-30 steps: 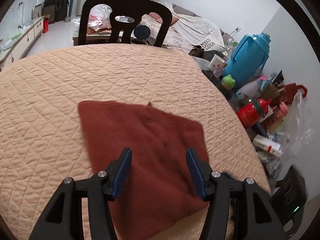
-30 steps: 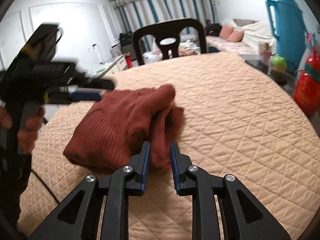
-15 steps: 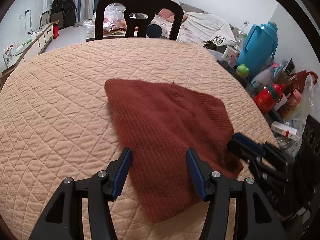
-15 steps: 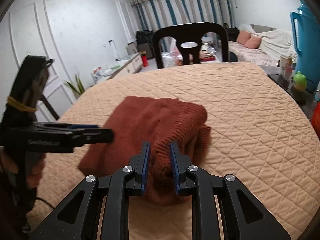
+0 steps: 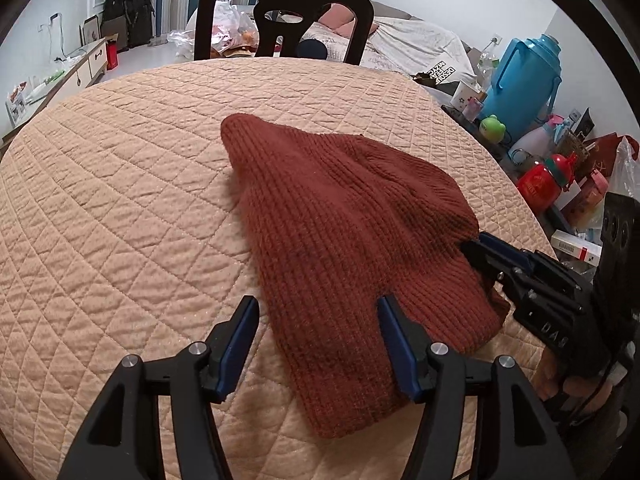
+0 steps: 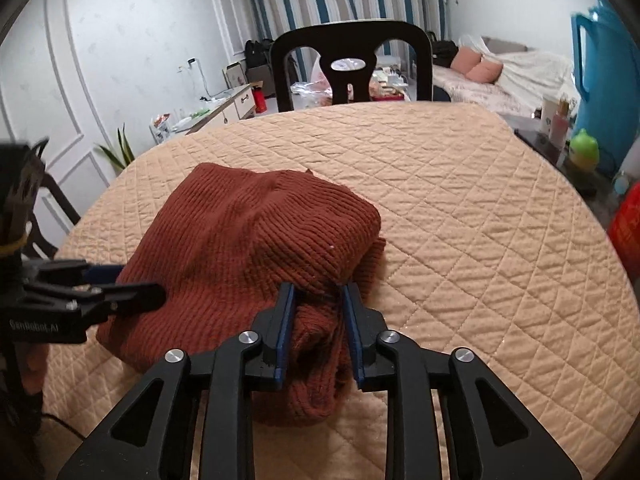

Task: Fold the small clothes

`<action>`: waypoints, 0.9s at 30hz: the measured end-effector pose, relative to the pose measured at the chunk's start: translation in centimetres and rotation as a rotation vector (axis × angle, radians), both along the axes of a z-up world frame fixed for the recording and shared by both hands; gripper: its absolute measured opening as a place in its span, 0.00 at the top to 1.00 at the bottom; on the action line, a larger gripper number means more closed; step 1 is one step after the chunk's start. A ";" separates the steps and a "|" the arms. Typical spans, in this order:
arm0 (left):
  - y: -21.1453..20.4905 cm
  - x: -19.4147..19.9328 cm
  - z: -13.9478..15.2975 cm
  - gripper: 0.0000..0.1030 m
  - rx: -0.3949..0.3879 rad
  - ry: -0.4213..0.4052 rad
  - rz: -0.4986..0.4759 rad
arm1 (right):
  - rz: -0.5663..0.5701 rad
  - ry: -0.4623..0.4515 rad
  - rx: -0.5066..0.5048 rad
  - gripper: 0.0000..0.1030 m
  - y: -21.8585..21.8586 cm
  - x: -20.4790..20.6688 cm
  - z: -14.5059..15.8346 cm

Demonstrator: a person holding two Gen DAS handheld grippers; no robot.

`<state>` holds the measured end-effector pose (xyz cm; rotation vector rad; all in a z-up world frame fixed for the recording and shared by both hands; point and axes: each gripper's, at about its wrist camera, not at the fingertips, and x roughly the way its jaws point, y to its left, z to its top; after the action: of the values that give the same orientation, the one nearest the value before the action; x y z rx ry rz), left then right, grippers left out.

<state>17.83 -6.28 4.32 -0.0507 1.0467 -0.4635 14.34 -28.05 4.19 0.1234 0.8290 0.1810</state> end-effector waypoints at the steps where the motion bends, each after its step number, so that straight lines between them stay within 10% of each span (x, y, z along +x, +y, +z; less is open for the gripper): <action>1: 0.1 -0.1 0.0 0.37 0.000 0.001 -0.001 | -0.004 0.002 0.006 0.75 -0.1 0.3 0.0; 9: 0.0 -2.0 0.4 0.38 0.044 -0.059 -0.013 | 0.044 -0.113 0.020 0.75 0.8 -1.5 2.5; 27: 2.1 -0.9 -0.1 0.25 -0.085 0.008 -0.008 | 0.057 -0.029 0.059 0.66 -0.2 -0.7 1.2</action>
<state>16.89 -4.13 4.26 -0.1237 1.0346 -0.5156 13.68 -28.28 5.41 0.1526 0.7992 0.2605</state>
